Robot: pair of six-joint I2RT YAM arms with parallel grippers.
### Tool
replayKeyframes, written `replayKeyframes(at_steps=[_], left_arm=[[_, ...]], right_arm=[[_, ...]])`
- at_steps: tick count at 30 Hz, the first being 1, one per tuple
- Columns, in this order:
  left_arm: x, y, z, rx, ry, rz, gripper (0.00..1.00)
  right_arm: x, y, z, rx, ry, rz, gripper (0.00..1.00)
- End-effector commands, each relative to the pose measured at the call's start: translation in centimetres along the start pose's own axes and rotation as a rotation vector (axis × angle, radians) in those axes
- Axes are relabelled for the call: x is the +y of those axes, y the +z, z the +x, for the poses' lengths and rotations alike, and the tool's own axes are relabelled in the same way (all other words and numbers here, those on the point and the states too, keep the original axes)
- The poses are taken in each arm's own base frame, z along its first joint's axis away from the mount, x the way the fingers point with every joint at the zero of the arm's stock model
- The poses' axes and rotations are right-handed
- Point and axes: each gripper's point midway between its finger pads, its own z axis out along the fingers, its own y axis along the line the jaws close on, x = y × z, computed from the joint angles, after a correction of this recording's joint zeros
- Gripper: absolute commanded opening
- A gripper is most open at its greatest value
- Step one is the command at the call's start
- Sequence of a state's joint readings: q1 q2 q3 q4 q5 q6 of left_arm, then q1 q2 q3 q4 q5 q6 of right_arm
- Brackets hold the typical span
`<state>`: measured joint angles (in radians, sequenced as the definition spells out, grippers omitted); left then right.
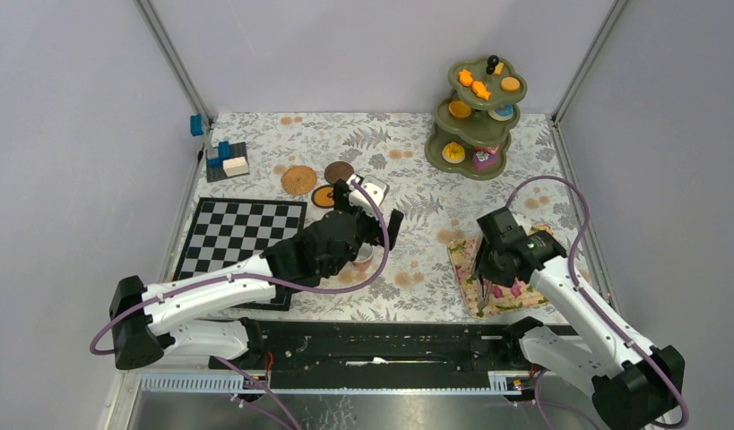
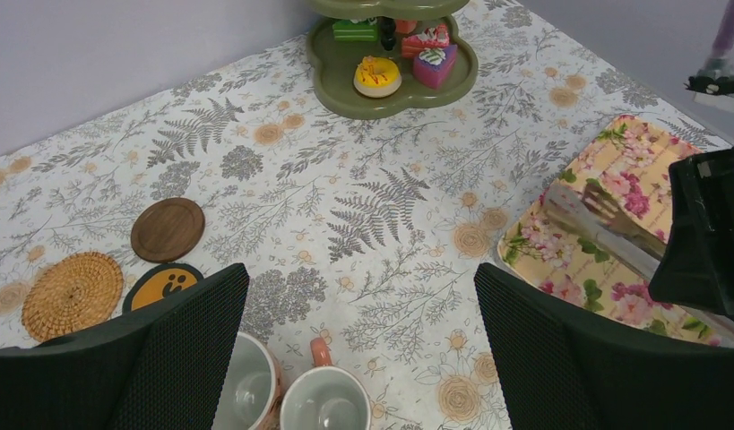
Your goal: Serve the afternoon tea
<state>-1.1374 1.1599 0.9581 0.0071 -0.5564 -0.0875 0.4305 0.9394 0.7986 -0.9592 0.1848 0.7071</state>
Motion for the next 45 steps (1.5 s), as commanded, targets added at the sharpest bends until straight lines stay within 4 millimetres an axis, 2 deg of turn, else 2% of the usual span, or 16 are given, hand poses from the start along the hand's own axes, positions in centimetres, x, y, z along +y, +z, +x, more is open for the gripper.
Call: replayKeyframes(at_steps=[1,6,10,14,17,19,22,27,32,36,41,45], left_arm=[[0.8,-0.6,-3.2,-0.078,-0.058,-0.031,0.99],[0.5,-0.1,-2.8,-0.064,-0.043,-0.027,0.99],[0.3,0.1,-2.8,-0.058,-0.042,-0.025,0.99],[0.6,0.0,-3.2,-0.06,-0.041,-0.038,0.99],[1.1,-0.3,-3.7,-0.069,-0.042,-0.063,0.99],[1.3,-0.3,-4.0,-0.075,-0.053,-0.074,0.99],[1.4,-0.3,-3.2,-0.041,-0.058,-0.083,0.99],[1.3,0.1,-2.2,-0.01,-0.073,-0.092,0.99],[1.0,0.6,-2.6,-0.005,-0.08,-0.1,0.99],[1.2,0.7,-3.5,-0.017,-0.094,-0.111,0.99],[1.9,0.9,-4.1,-0.012,-0.109,-0.126,0.99],[3.9,1.5,-4.1,0.012,-0.195,-0.129,0.99]], right_arm=[[-1.8,1.1,-0.6,-0.095,0.074,0.105,0.51],[-0.4,3.9,1.3,-0.056,0.116,0.035,0.55],[1.9,5.5,1.1,-0.074,0.177,-0.066,0.56],[2.5,7.3,1.6,-0.046,0.175,-0.07,0.59],[2.5,7.7,2.0,-0.028,0.173,-0.063,0.62],[2.1,7.5,2.3,-0.028,0.181,-0.06,0.64],[1.8,6.8,2.3,-0.047,0.193,-0.074,0.74],[1.1,5.5,1.4,-0.09,0.189,-0.058,0.85],[1.3,5.0,1.2,-0.085,0.171,-0.058,0.94],[1.5,3.2,-0.7,-0.146,0.147,-0.066,0.97],[3.6,0.8,-3.9,-0.236,0.06,-0.144,1.0],[5.4,0.3,-5.8,-0.267,-0.04,-0.177,1.0]])
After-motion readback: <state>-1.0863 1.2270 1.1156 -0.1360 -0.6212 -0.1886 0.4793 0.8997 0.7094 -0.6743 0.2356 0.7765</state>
